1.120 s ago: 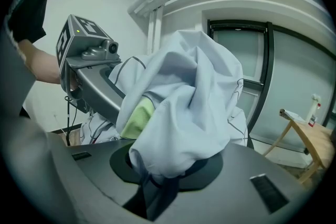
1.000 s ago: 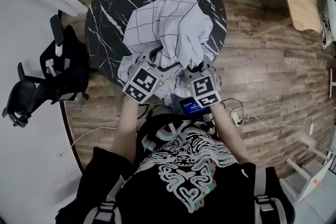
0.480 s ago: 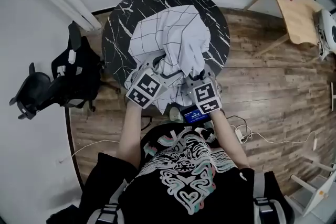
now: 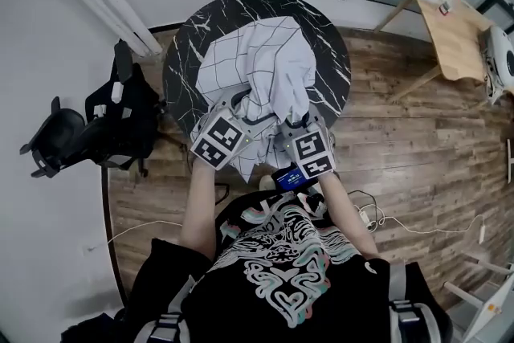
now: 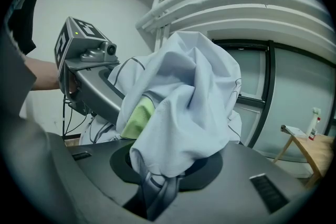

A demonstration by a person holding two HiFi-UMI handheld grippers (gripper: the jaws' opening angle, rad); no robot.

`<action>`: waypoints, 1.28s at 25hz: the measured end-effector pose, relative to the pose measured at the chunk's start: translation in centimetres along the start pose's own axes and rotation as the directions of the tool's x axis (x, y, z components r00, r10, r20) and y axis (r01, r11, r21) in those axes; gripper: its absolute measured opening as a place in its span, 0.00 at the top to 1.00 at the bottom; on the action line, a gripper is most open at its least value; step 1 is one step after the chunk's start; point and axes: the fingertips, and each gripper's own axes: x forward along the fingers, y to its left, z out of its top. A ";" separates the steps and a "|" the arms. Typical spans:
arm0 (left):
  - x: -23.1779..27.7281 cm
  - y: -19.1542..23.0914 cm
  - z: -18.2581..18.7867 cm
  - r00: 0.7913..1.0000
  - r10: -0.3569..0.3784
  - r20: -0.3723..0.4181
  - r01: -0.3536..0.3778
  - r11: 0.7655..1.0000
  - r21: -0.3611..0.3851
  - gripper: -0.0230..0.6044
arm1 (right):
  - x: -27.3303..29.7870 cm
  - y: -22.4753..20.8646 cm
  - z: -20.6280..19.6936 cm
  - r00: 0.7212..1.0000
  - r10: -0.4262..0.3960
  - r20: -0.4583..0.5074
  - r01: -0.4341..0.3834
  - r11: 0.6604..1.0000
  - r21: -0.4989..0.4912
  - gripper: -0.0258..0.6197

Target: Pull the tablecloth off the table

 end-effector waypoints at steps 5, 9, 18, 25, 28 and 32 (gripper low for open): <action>0.8 0.6 1.2 1.000 0.014 -0.004 -0.014 1.000 0.003 0.42 | 0.1 -1.4 0.7 1.000 0.020 0.014 -0.020 1.000 0.011 0.75; 1.4 1.4 1.9 1.000 0.027 -0.006 -0.027 1.000 -0.006 0.42 | 0.6 -2.5 1.1 0.999 0.039 0.018 -0.039 0.999 0.009 0.75; 3.7 2.7 3.7 0.998 0.060 -0.024 -0.060 0.998 0.002 0.42 | 1.2 -5.5 1.7 0.997 0.064 0.037 -0.065 0.998 0.027 0.75; 4.3 3.1 3.3 0.996 0.079 -0.033 -0.079 0.997 0.006 0.42 | 1.8 -5.9 1.2 0.996 0.078 0.041 -0.080 0.996 0.042 0.76; 4.5 3.2 3.2 0.996 0.076 -0.045 -0.075 0.997 0.007 0.42 | 2.0 -5.9 1.0 0.996 0.083 0.040 -0.085 0.995 0.051 0.76; 4.6 3.4 3.1 0.996 0.078 -0.047 -0.077 0.997 0.009 0.42 | 2.2 -6.0 1.0 0.995 0.086 0.045 -0.088 0.995 0.055 0.76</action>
